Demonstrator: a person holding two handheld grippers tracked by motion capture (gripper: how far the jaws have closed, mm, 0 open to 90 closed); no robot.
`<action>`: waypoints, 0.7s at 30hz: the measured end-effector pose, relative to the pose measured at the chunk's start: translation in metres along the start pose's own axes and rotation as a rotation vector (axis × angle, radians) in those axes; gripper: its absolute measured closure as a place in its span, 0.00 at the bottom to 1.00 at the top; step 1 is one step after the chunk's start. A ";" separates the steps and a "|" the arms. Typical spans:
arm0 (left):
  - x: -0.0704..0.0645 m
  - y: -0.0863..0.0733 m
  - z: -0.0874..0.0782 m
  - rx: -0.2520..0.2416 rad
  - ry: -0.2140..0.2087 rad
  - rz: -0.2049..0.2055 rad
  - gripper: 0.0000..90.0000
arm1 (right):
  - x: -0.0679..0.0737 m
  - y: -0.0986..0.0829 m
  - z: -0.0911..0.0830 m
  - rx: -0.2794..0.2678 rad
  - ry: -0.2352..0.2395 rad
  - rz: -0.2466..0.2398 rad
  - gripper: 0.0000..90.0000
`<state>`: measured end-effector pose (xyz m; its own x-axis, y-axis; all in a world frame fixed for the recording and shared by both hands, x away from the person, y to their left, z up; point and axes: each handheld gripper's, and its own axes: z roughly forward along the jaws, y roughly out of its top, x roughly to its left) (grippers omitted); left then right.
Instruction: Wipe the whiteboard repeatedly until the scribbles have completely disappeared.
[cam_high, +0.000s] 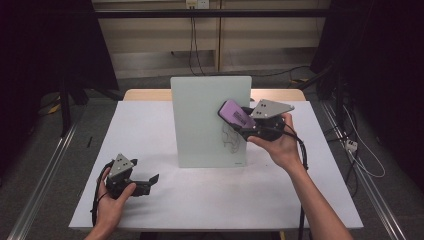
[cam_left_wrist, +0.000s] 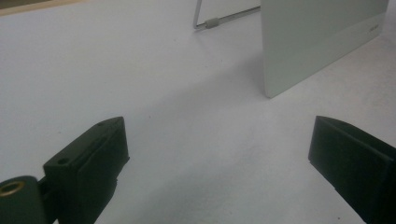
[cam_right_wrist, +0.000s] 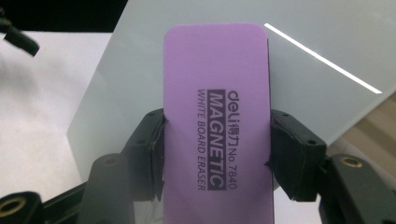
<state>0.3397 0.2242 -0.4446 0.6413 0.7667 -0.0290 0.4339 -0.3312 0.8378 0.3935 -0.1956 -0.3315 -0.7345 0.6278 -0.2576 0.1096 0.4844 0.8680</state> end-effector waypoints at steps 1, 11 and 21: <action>0.000 0.000 0.000 -0.001 -0.001 0.004 0.05 | 0.002 -0.003 0.001 0.004 0.005 -0.002 0.47; 0.000 0.000 0.002 0.004 -0.004 0.000 0.05 | 0.017 -0.023 0.010 0.030 0.059 0.026 0.47; 0.000 0.000 0.001 0.006 -0.003 0.001 0.05 | 0.003 -0.003 0.004 0.009 0.025 0.024 0.47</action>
<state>0.3405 0.2239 -0.4456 0.6434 0.7650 -0.0301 0.4374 -0.3350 0.8345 0.3934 -0.1927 -0.3368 -0.7482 0.6237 -0.2263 0.1332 0.4754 0.8696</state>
